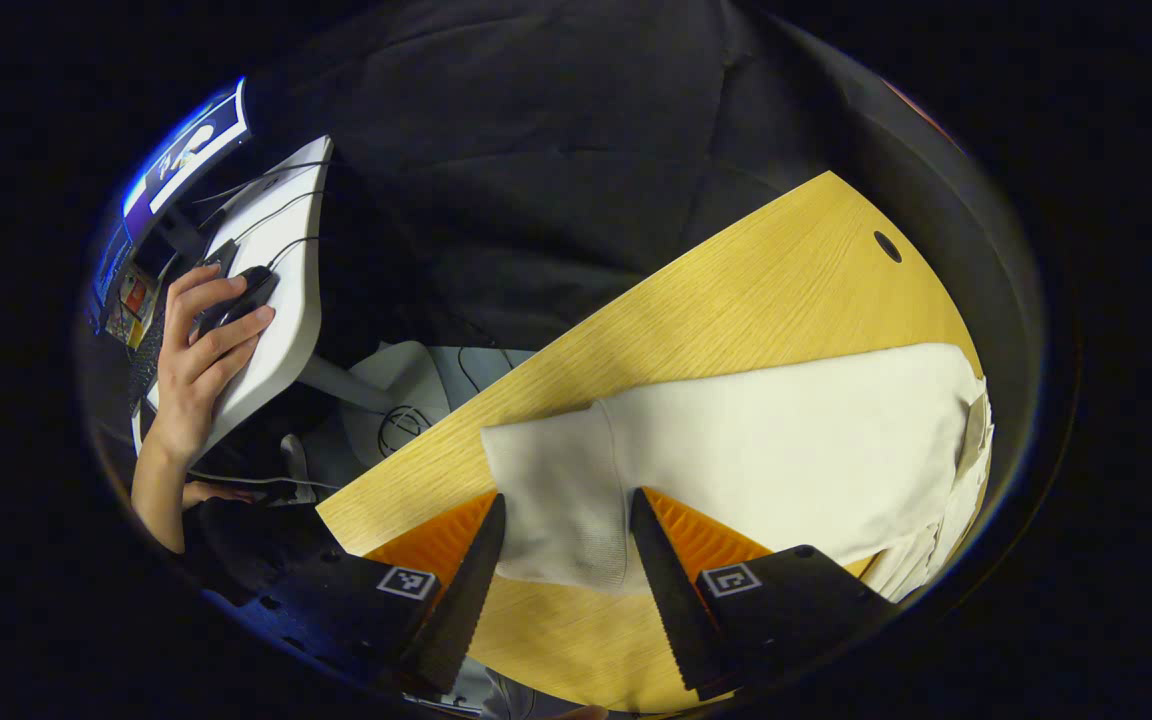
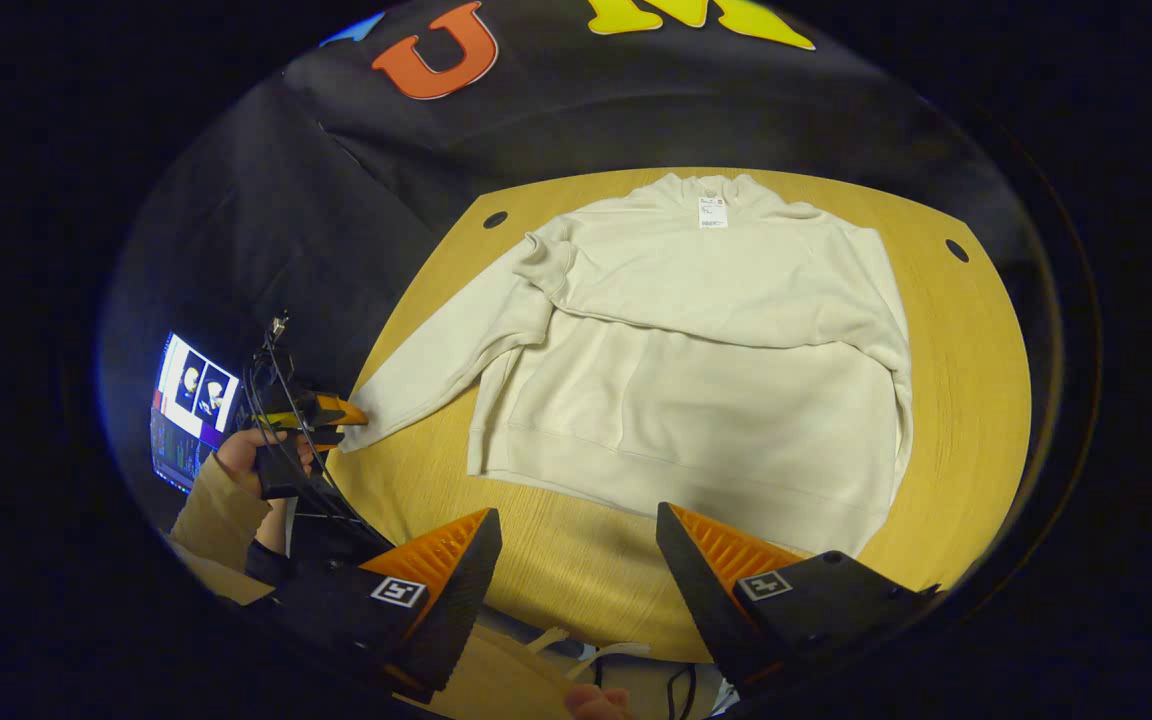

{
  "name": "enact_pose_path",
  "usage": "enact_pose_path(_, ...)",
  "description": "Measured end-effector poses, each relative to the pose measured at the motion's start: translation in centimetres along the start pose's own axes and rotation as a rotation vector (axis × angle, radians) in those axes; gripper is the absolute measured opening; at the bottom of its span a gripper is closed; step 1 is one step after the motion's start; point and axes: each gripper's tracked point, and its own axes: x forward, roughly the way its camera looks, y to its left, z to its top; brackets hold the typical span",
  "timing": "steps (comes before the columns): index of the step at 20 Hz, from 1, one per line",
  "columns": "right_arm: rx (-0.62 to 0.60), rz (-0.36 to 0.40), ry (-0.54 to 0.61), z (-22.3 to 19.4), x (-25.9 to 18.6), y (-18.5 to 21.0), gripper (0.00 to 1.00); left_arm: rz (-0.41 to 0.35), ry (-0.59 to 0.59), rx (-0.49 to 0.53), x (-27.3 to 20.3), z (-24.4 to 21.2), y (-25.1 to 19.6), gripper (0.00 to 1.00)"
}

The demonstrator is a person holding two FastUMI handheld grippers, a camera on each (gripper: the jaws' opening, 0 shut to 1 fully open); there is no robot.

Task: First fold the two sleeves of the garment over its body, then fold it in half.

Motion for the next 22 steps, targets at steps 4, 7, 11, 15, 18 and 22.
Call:
enact_pose_path(4,0.044,-0.001,-0.068,-0.9,-2.5,-4.7,0.93,-0.025,0.011,0.052,0.1,0.3,-1.3,0.3)
enact_pose_path(7,0.084,0.007,-0.101,-1.0,-3.7,-7.1,0.96,0.014,0.012,0.079,-0.1,0.4,-1.6,0.17)
enact_pose_path(11,0.12,-0.008,-0.129,-1.4,-4.7,-10.9,0.93,0.033,0.012,0.07,-1.9,0.5,-3.0,0.04)
enact_pose_path(15,0.137,0.023,-0.13,-1.7,-5.1,-12.9,0.96,0.038,-0.038,0.135,-5.8,1.9,-6.4,0.04)
enact_pose_path(18,0.156,0.035,-0.144,-1.5,-5.8,-15.2,0.96,-0.033,-0.082,0.188,-10.4,2.8,-14.2,0.04)
enact_pose_path(22,0.159,0.019,-0.175,-1.2,-7.5,-20.4,0.96,-0.176,-0.132,0.312,-15.0,1.6,-29.4,0.04)
